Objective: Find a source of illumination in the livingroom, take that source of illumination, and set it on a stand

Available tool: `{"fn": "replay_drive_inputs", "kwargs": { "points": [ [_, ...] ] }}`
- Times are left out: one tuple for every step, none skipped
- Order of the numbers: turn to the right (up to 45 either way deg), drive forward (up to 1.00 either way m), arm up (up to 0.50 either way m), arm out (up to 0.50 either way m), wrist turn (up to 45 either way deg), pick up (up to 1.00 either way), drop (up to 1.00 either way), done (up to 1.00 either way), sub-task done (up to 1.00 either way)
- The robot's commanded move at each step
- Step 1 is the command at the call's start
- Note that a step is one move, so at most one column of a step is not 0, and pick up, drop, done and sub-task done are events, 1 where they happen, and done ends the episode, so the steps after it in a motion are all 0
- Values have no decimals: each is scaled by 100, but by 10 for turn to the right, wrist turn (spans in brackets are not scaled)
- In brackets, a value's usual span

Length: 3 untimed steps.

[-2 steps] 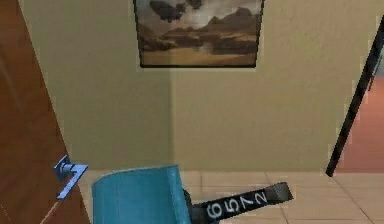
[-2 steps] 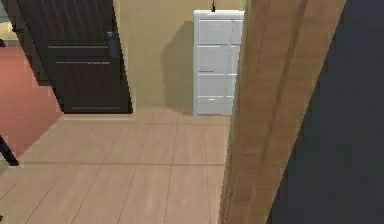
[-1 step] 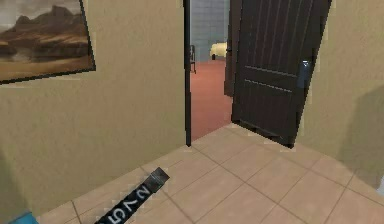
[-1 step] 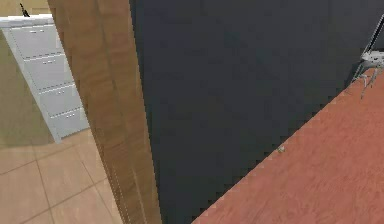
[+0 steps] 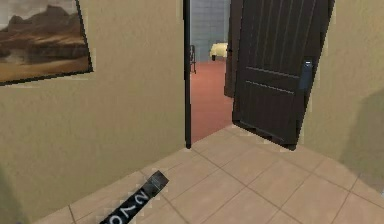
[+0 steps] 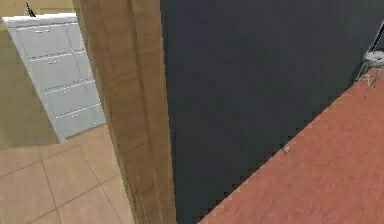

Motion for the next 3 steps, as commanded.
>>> {"fn": "replay_drive_inputs", "kwargs": {
  "points": [
    [30, 0, 0, 0, 0, 0, 0, 0, 0],
    [0, 20, 0, 0, 0, 0, 0, 0, 0],
    [300, 0, 0, 0, 0, 0, 0, 0, 0]
  ]
}}
